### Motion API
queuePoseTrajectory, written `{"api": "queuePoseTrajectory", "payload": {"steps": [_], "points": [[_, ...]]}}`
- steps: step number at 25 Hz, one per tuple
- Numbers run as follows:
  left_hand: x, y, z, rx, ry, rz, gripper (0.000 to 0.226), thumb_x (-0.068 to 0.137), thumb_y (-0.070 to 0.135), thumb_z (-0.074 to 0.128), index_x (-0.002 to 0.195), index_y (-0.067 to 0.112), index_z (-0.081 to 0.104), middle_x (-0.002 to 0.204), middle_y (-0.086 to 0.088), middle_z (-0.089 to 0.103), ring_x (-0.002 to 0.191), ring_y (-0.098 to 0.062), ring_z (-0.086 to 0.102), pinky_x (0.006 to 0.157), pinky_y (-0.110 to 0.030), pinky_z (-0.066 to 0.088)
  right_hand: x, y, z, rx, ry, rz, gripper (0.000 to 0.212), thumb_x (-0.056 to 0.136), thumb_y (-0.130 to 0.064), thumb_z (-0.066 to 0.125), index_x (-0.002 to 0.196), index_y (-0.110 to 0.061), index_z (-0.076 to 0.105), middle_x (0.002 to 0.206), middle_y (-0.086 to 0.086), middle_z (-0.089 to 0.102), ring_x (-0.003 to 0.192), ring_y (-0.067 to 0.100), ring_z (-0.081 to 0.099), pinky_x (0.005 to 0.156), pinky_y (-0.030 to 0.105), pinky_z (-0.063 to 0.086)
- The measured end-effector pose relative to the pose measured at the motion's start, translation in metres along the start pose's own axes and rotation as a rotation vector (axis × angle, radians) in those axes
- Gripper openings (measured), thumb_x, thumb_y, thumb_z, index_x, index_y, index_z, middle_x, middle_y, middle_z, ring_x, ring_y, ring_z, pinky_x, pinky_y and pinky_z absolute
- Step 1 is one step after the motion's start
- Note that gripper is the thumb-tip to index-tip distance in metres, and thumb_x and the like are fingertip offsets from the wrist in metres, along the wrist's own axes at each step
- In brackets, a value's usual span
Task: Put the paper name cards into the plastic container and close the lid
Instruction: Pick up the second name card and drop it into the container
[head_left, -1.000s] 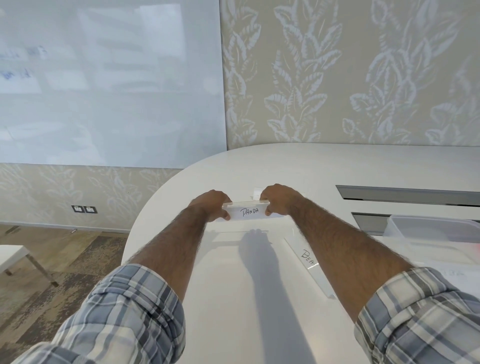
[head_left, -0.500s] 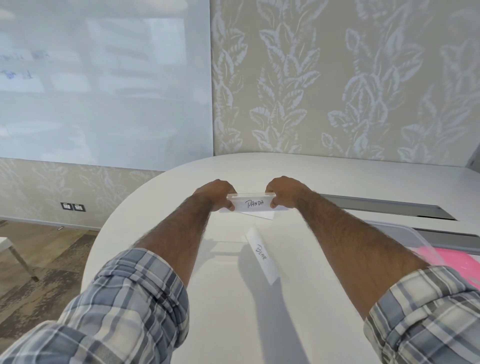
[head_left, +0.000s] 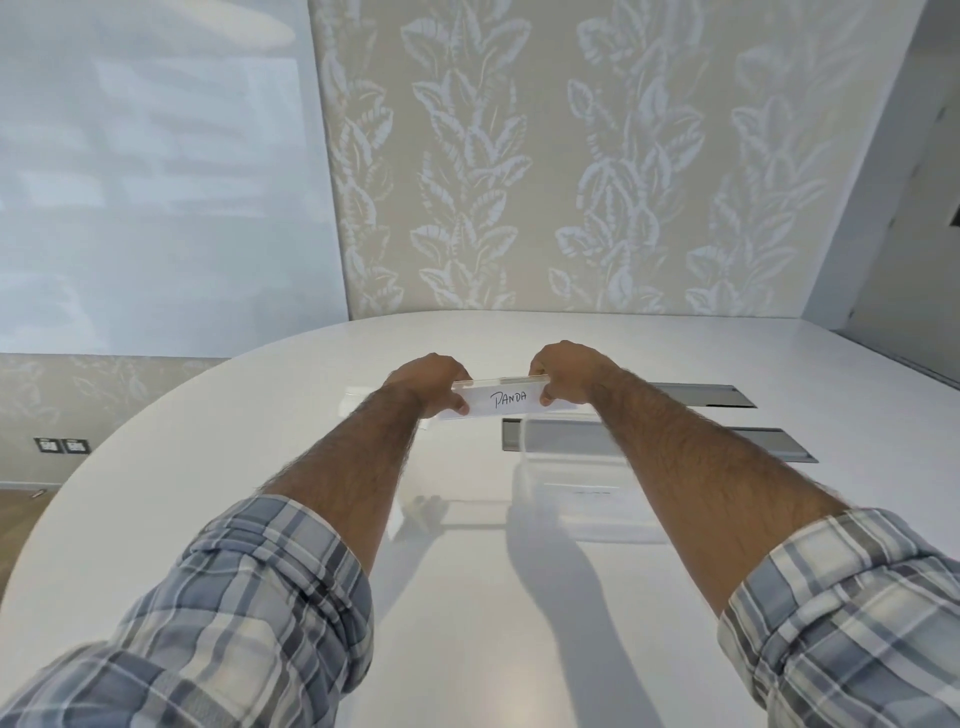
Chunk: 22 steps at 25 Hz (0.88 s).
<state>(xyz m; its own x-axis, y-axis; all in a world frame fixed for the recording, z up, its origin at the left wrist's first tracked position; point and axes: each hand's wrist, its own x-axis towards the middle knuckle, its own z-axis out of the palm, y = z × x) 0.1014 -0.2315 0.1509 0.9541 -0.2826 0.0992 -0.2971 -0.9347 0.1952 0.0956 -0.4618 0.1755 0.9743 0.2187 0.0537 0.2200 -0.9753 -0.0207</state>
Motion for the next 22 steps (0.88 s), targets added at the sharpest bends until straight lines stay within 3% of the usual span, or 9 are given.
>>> {"api": "queuePoseTrajectory", "payload": {"steps": [8, 11, 15, 22], "points": [[0.019, 0.079, 0.029, -0.027, -0.014, 0.055, 0.047, 0.082, 0.034, 0.077, 0.127, 0.033, 0.064, 0.125, 0.001, 0.062, 0.114, -0.025, 0.059, 0.08, -0.032, 0.044, -0.037, 0.077, 0.013, 0.026, 0.001, 0.119, 0.048, 0.076, -0.019, 0.079, 0.122, -0.018, 0.063, 0.119, 0.003, 0.064, 0.108, 0.026, 0.06, 0.08, 0.031, 0.044], [0.026, 0.089, 0.045, -0.043, -0.042, 0.047, 0.049, 0.082, 0.034, 0.076, 0.129, 0.034, 0.062, 0.128, 0.002, 0.062, 0.116, -0.024, 0.059, 0.087, -0.034, 0.047, -0.037, 0.092, 0.021, 0.017, -0.015, 0.135, 0.044, 0.075, -0.018, 0.079, 0.117, -0.019, 0.065, 0.118, 0.003, 0.066, 0.106, 0.025, 0.061, 0.079, 0.031, 0.044], [0.037, 0.099, 0.063, -0.051, -0.086, 0.041, 0.047, 0.087, 0.031, 0.073, 0.133, 0.032, 0.059, 0.131, 0.003, 0.06, 0.115, -0.023, 0.062, 0.087, -0.032, 0.046, -0.033, 0.107, 0.043, 0.025, -0.045, 0.151, 0.049, 0.077, -0.019, 0.078, 0.123, -0.019, 0.063, 0.124, 0.003, 0.064, 0.114, 0.026, 0.059, 0.091, 0.035, 0.048], [0.06, 0.11, 0.102, 0.024, -0.135, 0.054, 0.048, 0.088, 0.027, 0.071, 0.134, 0.024, 0.058, 0.137, 0.0, 0.058, 0.123, -0.026, 0.056, 0.09, -0.034, 0.045, -0.016, 0.133, 0.08, -0.024, -0.106, 0.117, 0.048, 0.081, -0.019, 0.073, 0.127, -0.018, 0.059, 0.131, 0.003, 0.06, 0.12, 0.025, 0.056, 0.098, 0.039, 0.048]]}}
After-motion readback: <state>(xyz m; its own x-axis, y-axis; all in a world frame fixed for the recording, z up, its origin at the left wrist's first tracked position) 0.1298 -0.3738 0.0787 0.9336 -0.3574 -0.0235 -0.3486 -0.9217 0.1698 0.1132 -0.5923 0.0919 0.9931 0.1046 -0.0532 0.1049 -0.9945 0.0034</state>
